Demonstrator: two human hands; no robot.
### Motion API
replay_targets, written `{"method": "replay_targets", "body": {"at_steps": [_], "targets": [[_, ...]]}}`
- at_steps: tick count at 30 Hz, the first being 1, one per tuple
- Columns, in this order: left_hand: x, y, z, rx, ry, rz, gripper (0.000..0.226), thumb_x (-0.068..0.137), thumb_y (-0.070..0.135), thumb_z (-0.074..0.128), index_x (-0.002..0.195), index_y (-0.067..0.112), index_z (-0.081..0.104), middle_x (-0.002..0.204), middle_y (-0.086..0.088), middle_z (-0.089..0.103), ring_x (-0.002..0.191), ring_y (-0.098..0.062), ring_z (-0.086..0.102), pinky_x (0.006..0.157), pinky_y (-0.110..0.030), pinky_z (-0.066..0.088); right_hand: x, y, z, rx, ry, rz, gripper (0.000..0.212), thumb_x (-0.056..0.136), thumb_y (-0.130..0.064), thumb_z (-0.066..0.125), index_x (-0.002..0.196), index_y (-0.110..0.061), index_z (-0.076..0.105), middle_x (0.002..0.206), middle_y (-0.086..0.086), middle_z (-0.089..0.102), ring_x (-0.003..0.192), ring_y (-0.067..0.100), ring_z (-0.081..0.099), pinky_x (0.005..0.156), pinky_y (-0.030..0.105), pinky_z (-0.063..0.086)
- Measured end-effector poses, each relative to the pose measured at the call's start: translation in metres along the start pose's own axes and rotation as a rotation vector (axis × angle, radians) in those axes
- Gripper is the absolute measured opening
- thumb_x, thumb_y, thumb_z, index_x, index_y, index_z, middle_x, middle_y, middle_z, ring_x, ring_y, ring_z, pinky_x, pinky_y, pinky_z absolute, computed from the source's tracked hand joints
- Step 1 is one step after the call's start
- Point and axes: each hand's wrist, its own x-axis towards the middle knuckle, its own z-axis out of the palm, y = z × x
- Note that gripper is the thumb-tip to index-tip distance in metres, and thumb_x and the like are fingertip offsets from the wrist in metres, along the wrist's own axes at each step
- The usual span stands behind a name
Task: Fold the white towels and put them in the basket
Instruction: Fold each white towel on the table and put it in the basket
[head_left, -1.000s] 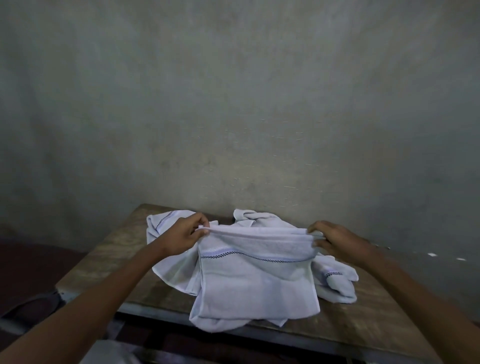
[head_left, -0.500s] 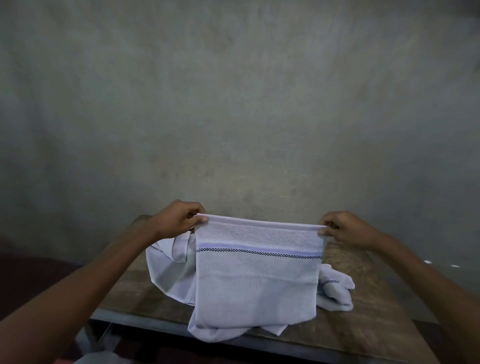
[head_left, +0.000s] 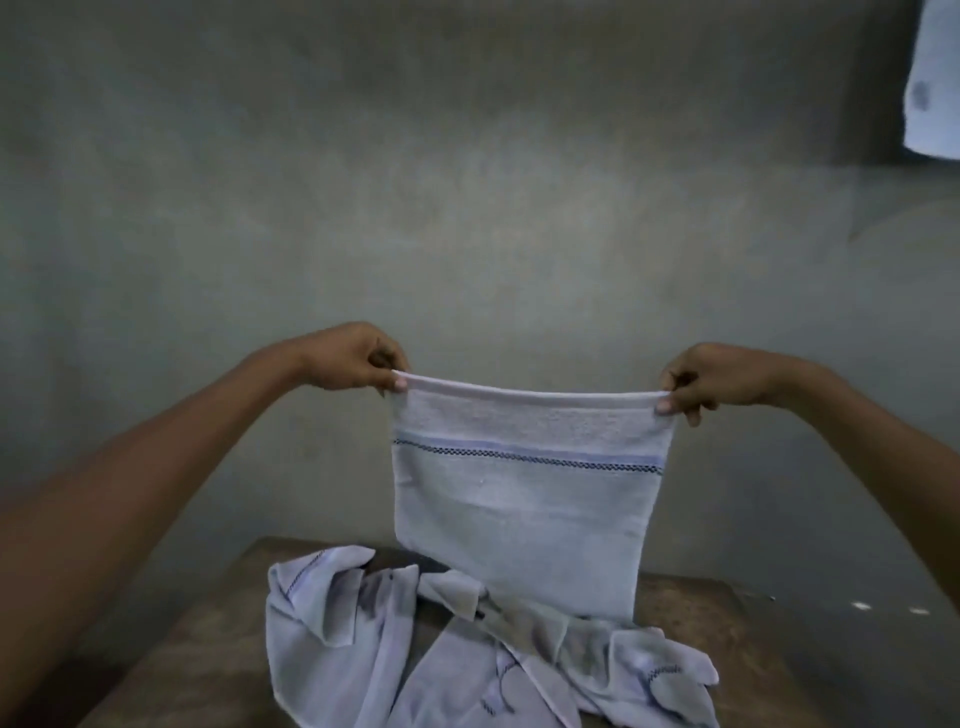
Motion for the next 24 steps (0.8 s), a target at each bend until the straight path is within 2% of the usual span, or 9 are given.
{"method": "replay_targets", "body": {"at_steps": [2, 4, 6, 9, 11, 13, 15, 19, 24], "targets": [[0.002, 0.007, -0.009, -0.006, 0.018, -0.009, 0.009, 0.083, 0.013, 0.070, 0.079, 0.021, 0.069, 0.068, 0.012, 0.070, 0.063, 0.001, 0.062, 0.063, -0.009, 0.047, -0.001, -0.001, -0.011, 0.046, 0.121, -0.021, 0.012, 0.081, -0.019, 0.071, 0.075, -0.011, 0.067, 0.057, 0.004, 0.066, 0.049, 0.006, 0.054, 0.047, 0.016, 0.037], [0.005, 0.012, -0.010, 0.056, 0.326, 0.036, 0.004, 0.084, 0.014, 0.069, 0.085, 0.016, 0.072, 0.073, 0.010, 0.069, 0.067, -0.002, 0.064, 0.062, -0.006, 0.044, 0.001, -0.002, -0.019, 0.041, 0.375, -0.061, 0.010, 0.082, -0.019, 0.071, 0.077, -0.011, 0.067, 0.062, 0.006, 0.069, 0.047, 0.001, 0.053, 0.049, 0.017, 0.038], [0.006, 0.017, -0.006, 0.122, 0.547, 0.067, 0.010, 0.083, 0.014, 0.069, 0.091, 0.011, 0.073, 0.081, 0.004, 0.069, 0.075, -0.010, 0.065, 0.066, -0.012, 0.046, -0.002, -0.006, -0.022, 0.069, 0.367, -0.067, 0.009, 0.082, -0.015, 0.070, 0.080, -0.008, 0.066, 0.065, 0.010, 0.070, 0.045, 0.000, 0.052, 0.050, 0.020, 0.039], [0.000, 0.020, -0.004, -0.028, 0.329, 0.015, 0.011, 0.085, 0.015, 0.068, 0.092, 0.009, 0.071, 0.085, -0.002, 0.071, 0.077, -0.008, 0.064, 0.074, -0.021, 0.051, -0.016, -0.008, -0.024, 0.164, 0.216, -0.061, 0.008, 0.084, -0.007, 0.067, 0.081, 0.000, 0.063, 0.065, 0.016, 0.069, 0.044, 0.004, 0.054, 0.044, 0.017, 0.041], [-0.008, 0.022, 0.001, -0.282, 0.099, -0.022, 0.013, 0.084, 0.016, 0.065, 0.092, 0.006, 0.069, 0.081, 0.003, 0.071, 0.075, -0.002, 0.063, 0.072, -0.013, 0.051, -0.021, -0.004, -0.019, 0.212, 0.312, -0.091, 0.009, 0.083, -0.004, 0.066, 0.082, 0.003, 0.062, 0.066, 0.014, 0.069, 0.047, 0.005, 0.058, 0.043, 0.015, 0.042], [-0.008, 0.020, 0.007, -0.362, 0.169, -0.003, 0.006, 0.085, 0.015, 0.064, 0.087, 0.011, 0.068, 0.072, 0.011, 0.071, 0.069, 0.003, 0.063, 0.066, -0.008, 0.048, -0.024, 0.000, -0.012, 0.248, 0.363, -0.101, 0.009, 0.084, -0.003, 0.066, 0.081, 0.004, 0.060, 0.065, 0.012, 0.069, 0.049, 0.006, 0.060, 0.044, 0.016, 0.044], [-0.007, 0.016, 0.011, -0.375, 0.230, -0.010, 0.004, 0.085, 0.016, 0.064, 0.083, 0.015, 0.067, 0.071, 0.011, 0.070, 0.068, 0.003, 0.062, 0.066, -0.009, 0.047, -0.028, 0.004, -0.008, 0.293, 0.226, -0.080, 0.009, 0.084, -0.004, 0.066, 0.081, 0.002, 0.061, 0.063, 0.014, 0.069, 0.051, 0.011, 0.062, 0.045, 0.018, 0.046], [-0.006, 0.010, 0.018, -0.443, 0.088, -0.058, 0.009, 0.085, 0.018, 0.063, 0.086, 0.010, 0.067, 0.084, -0.006, 0.067, 0.077, -0.010, 0.061, 0.078, -0.022, 0.053, -0.031, 0.009, -0.008, 0.369, 0.275, -0.074, 0.008, 0.084, -0.006, 0.066, 0.080, -0.002, 0.061, 0.060, 0.010, 0.069, 0.052, 0.012, 0.062, 0.047, 0.020, 0.048], [0.001, 0.014, 0.033, -0.361, 0.299, -0.032, 0.008, 0.089, 0.009, 0.060, 0.082, 0.013, 0.063, 0.080, -0.005, 0.065, 0.063, 0.002, 0.060, 0.063, -0.007, 0.048, -0.022, 0.007, 0.003, 0.388, 0.291, -0.075, 0.009, 0.085, -0.003, 0.064, 0.079, -0.005, 0.058, 0.069, 0.017, 0.069, 0.056, 0.014, 0.066, 0.049, 0.018, 0.051]]}}
